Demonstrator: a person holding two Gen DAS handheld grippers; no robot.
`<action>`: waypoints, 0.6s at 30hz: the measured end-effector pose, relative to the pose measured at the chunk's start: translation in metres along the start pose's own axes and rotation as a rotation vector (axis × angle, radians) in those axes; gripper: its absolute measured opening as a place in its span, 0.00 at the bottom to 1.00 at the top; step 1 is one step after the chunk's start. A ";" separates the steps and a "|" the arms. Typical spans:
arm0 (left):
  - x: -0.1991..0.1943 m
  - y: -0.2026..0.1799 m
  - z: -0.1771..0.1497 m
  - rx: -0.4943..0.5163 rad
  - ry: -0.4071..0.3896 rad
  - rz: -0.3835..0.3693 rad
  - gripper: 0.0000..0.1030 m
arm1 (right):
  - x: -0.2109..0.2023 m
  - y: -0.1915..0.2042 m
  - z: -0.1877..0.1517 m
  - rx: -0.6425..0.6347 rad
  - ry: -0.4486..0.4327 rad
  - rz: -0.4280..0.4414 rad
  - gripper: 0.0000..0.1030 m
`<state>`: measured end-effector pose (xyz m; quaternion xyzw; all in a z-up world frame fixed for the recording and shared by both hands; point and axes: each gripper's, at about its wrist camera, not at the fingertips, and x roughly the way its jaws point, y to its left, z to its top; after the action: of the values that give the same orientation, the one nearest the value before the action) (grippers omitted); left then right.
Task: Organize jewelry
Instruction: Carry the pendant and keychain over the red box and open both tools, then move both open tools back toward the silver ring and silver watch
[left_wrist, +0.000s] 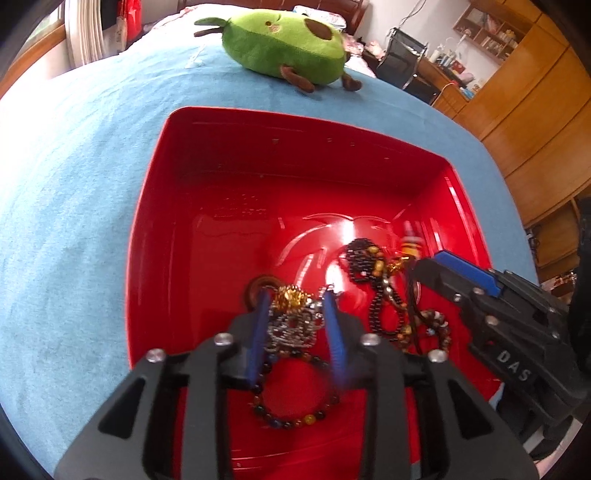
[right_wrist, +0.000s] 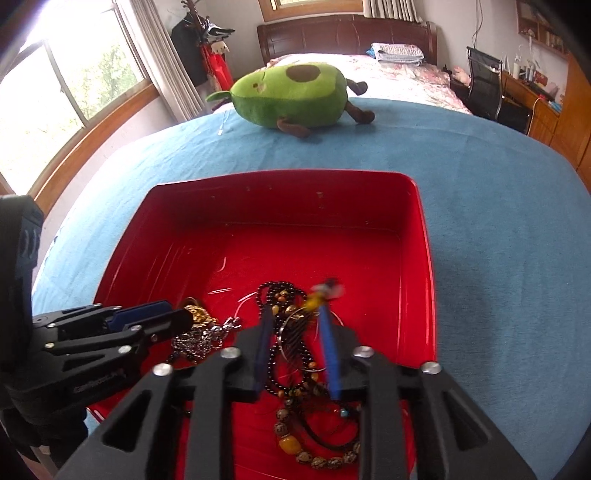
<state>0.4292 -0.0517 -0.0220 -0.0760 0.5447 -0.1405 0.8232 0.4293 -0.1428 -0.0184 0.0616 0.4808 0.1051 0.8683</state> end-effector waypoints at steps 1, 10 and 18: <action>-0.003 -0.002 -0.001 0.006 -0.010 -0.001 0.40 | -0.002 -0.002 -0.001 0.007 -0.003 0.008 0.27; -0.052 -0.016 -0.021 0.069 -0.110 -0.016 0.51 | -0.056 -0.004 -0.020 -0.007 -0.104 0.033 0.31; -0.114 -0.022 -0.074 0.108 -0.217 0.045 0.70 | -0.115 0.002 -0.065 -0.032 -0.164 0.058 0.31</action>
<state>0.3165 -0.0353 0.0546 -0.0340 0.4458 -0.1424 0.8831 0.3146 -0.1682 0.0423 0.0702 0.4045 0.1326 0.9022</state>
